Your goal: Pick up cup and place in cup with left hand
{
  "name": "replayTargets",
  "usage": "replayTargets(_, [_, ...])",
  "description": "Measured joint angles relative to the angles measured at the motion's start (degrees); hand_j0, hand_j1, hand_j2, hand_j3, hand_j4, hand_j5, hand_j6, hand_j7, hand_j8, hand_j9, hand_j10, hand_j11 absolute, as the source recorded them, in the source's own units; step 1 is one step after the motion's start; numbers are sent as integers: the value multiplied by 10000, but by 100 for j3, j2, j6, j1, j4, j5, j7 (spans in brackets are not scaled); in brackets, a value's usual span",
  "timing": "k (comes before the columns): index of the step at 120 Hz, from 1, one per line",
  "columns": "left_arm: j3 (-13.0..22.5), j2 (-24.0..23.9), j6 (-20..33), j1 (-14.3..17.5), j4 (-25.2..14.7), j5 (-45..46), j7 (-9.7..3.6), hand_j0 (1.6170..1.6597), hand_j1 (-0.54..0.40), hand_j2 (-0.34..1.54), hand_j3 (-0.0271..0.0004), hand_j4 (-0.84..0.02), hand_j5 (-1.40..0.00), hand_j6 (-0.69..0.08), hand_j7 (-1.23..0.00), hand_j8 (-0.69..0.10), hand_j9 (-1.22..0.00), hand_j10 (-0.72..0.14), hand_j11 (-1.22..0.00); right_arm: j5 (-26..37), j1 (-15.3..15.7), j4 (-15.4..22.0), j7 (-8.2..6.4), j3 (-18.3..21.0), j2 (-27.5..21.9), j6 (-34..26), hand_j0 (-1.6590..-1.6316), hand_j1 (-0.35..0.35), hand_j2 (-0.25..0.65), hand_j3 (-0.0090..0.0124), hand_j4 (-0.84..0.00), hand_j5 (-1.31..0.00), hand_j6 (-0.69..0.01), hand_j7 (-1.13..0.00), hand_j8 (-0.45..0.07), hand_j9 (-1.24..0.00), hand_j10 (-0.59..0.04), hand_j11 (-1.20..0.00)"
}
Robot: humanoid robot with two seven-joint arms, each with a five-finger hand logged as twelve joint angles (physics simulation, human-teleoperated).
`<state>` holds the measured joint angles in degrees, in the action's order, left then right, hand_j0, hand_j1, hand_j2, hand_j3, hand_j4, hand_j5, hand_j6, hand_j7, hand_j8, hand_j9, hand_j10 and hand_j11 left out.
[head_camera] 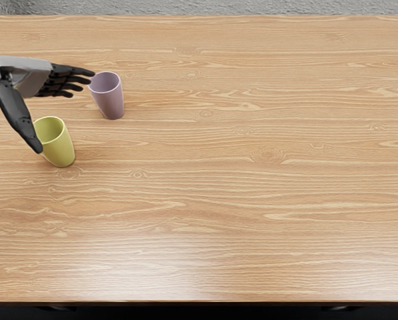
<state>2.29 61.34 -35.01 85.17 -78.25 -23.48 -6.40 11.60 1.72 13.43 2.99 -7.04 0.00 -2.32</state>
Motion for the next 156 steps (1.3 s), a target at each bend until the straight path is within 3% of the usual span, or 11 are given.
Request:
replayTargets(17, [-11, -44, 0, -23, 3, -78, -1, 16580, 3491, 3, 0, -49, -6, -60, -4, -57, -1, -44, 1, 0, -9, -3, 6, -31, 0, -9, -16581, -3203, -49, 0, -239, -311, -239, -311, -239, -311, -239, -311])
replayTargets(24, [-6, -374, 11, -6, 15, -202, -70, 16580, 3491, 7, 0, -47, -7, -57, -4, -54, -1, -42, 1, 0, -11, -4, 7, -41, 0, -11, -16581, -3203, -49, 0, -239, -311, -239, -311, -239, -311, -239, -311])
replayTargets(35, [-11, -746, 233, 52, 14, -570, -418, 16580, 3491, 4, 0, -48, -6, -58, -4, -55, -1, -42, 1, 0, -14, -6, 7, -47, 0, -12, -16581, -3204, -48, 0, -239, -310, -239, -310, -239, -310, -239, -310])
replayTargets(44, [-13, -1187, 425, 312, 28, -780, -719, 16580, 3491, 9, 0, -46, -7, -57, -4, -53, -2, -40, 0, 0, -18, -6, 8, -50, 0, -13, -16581, -3203, -49, 0, -239, -310, -238, -311, -238, -311, -238, -311])
replayTargets(51, [-12, -1764, 664, 381, 47, -1119, -1144, 16580, 3488, 4, 0, -39, -5, -48, -3, -45, -1, -33, 0, 0, -20, -7, 5, -49, 0, -11, -16581, -3203, -49, 0, -239, -311, -239, -311, -239, -311, -239, -311])
replayTargets(59, [-4, -1944, 1032, 295, 59, -1581, -1552, 16580, 3489, 1, 0, -37, -5, -47, -3, -43, -1, -32, 0, 0, -21, -7, 3, -42, 0, -10, -16581, -3204, -48, 0, -239, -311, -239, -311, -240, -311, -240, -311])
replayTargets(73, [13, -2534, 1507, 359, 234, -2334, -1867, 16581, 3490, 4, 0, -35, -5, -44, -3, -41, -1, -29, 0, 0, -65, -7, 1, -29, 0, -8, -16581, -3203, -49, 0, -239, -311, -239, -311, -239, -311, -239, -311])
replayTargets(86, [35, -2721, 1794, 231, 587, -2794, -1968, 16581, 3491, 4, 0, -33, -5, -42, -3, -39, -1, -27, 0, 0, -89, -7, 0, -22, 0, -6, -16581, -3203, -49, 0, -239, -311, -239, -311, -240, -311, -240, -311])
replayTargets(104, [54, -2873, 2071, 149, 984, -3199, -2004, 16581, 3491, 8, 0, -34, -5, -45, -3, -42, -2, -29, 0, 0, -101, -7, 0, -24, 0, -6, -16581, -3203, -49, 0, -239, -311, -239, -311, -239, -311, -239, -311])
replayTargets(146, [254, -4168, 2471, -44, 2259, -3850, -1962, 16581, 3490, 11, 0, -31, -5, -42, -3, -39, -2, -26, -1, 0, -110, -7, 0, -26, 0, -5, -16581, -3203, -49, 0, -240, -311, -239, -311, -239, -311, -239, -311])
replayTargets(156, [371, -4218, 2486, -43, 2604, -3921, -1905, 16581, 3491, 11, 0, -29, -5, -40, -3, -37, -2, -25, -1, 0, -111, -7, 0, -26, 0, -5, -16581, -3203, -49, 0, -240, -311, -239, -311, -240, -311, -239, -311])
